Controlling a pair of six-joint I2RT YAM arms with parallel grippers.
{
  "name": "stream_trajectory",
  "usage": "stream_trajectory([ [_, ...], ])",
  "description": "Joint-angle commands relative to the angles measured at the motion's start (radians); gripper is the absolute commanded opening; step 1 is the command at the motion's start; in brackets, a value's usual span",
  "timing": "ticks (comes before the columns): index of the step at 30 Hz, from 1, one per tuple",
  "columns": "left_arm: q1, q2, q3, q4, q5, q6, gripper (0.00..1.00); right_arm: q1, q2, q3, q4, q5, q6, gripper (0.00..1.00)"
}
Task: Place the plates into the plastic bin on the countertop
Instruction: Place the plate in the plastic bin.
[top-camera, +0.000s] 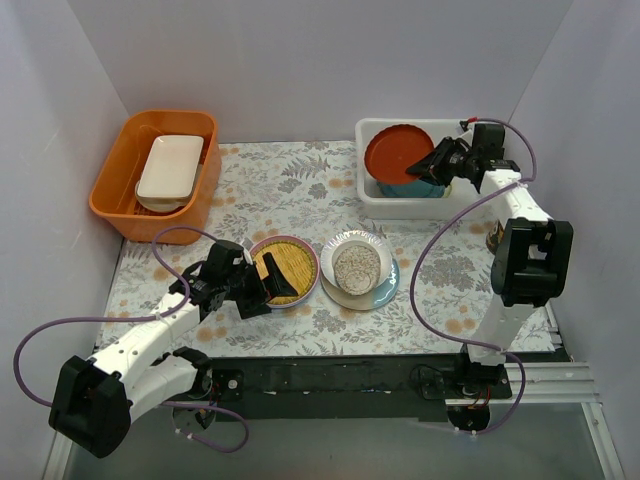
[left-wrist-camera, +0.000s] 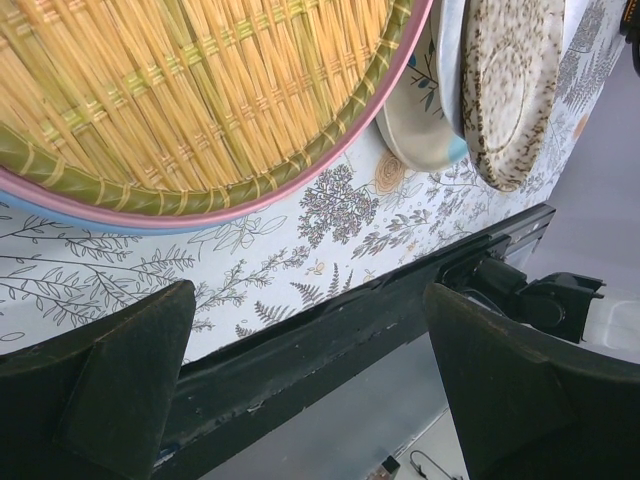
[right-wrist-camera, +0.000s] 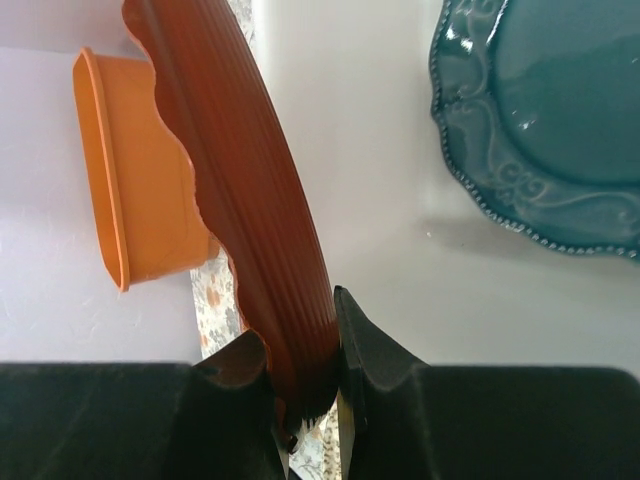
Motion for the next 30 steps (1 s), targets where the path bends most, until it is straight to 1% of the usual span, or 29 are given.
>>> stream_trajectory([
  [1, -0.004, -0.025, -0.024, 0.014, 0.011, 0.004, 0.98, -0.028, 0.027, 0.087, 0.003, -0.016, 0.007, 0.01],
  [6, -0.004, -0.017, -0.017, 0.009, 0.006, 0.013, 0.98, -0.032, 0.051, 0.135, -0.045, -0.004, -0.021, 0.01],
  [13, -0.004, -0.009, -0.004, 0.012, 0.013, 0.010, 0.98, -0.034, 0.065, 0.139, -0.063, 0.022, -0.042, 0.01],
  [26, -0.004, -0.020, -0.004, 0.008, 0.034, -0.011, 0.98, -0.035, 0.197, 0.231, -0.138, 0.061, -0.090, 0.01],
  [30, -0.004, -0.025, 0.010, -0.009, 0.031, -0.006, 0.98, -0.037, 0.228, 0.250, -0.151, 0.061, -0.105, 0.06],
])
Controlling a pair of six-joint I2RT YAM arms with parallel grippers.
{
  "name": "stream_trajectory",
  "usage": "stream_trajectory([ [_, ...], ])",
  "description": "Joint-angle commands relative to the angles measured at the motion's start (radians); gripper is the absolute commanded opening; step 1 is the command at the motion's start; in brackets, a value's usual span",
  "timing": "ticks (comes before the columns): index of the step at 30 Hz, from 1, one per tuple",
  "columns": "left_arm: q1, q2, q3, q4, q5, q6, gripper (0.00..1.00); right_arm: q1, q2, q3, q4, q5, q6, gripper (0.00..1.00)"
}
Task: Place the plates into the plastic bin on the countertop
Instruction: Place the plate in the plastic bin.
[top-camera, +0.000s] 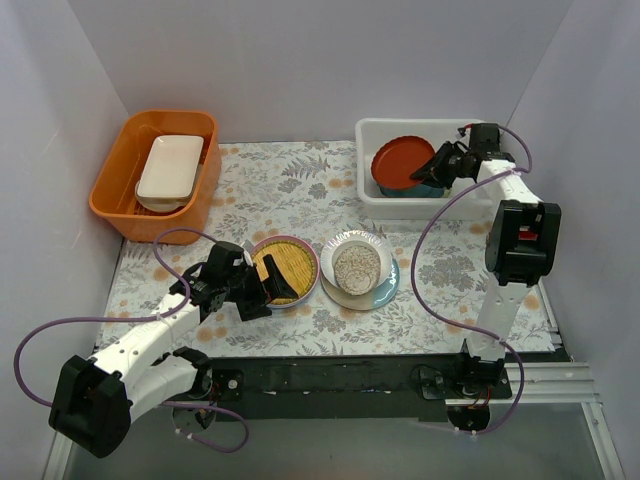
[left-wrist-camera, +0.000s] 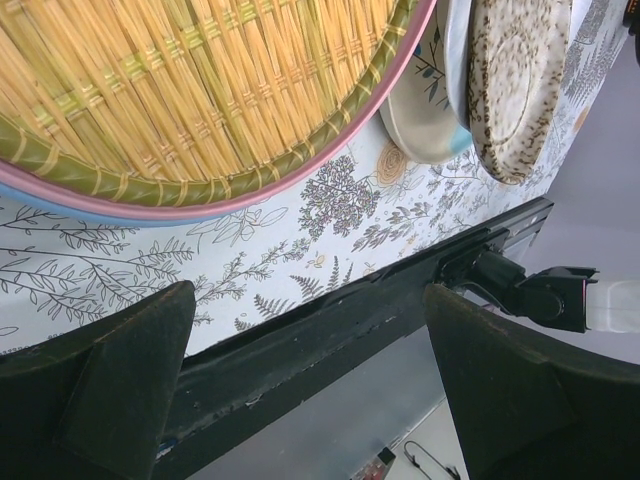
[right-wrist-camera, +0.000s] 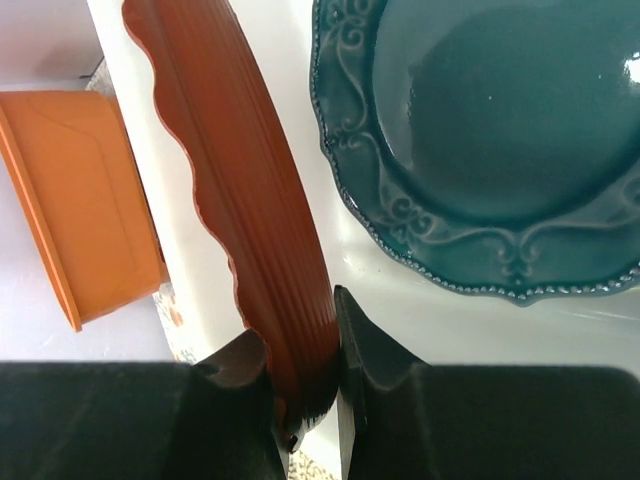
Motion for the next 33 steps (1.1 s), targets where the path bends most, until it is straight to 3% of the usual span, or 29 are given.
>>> stream_trajectory([
  [1, -0.004, -0.026, 0.026, -0.015, 0.014, 0.001, 0.98, -0.003, 0.030, 0.077, -0.015, 0.004, -0.042, 0.06],
  [17, -0.004, -0.035, 0.083, -0.058, -0.015, 0.006, 0.98, -0.019, 0.076, 0.066, -0.047, 0.013, -0.062, 0.14],
  [21, -0.004, -0.029, 0.090, -0.069, -0.021, 0.009, 0.98, -0.031, 0.086, 0.080, -0.076, 0.007, -0.069, 0.21],
  [22, -0.004, -0.029, 0.095, -0.076, -0.036, 0.009, 0.98, -0.034, 0.094, 0.089, -0.087, 0.004, -0.074, 0.28],
  [26, -0.004, -0.023, 0.110, -0.087, -0.044, 0.010, 0.98, -0.034, 0.117, 0.140, -0.153, 0.008, -0.108, 0.38],
  [33, -0.004, -0.010, 0.135, -0.121, -0.061, 0.013, 0.98, -0.046, 0.093, 0.135, -0.167, 0.014, -0.135, 0.46],
])
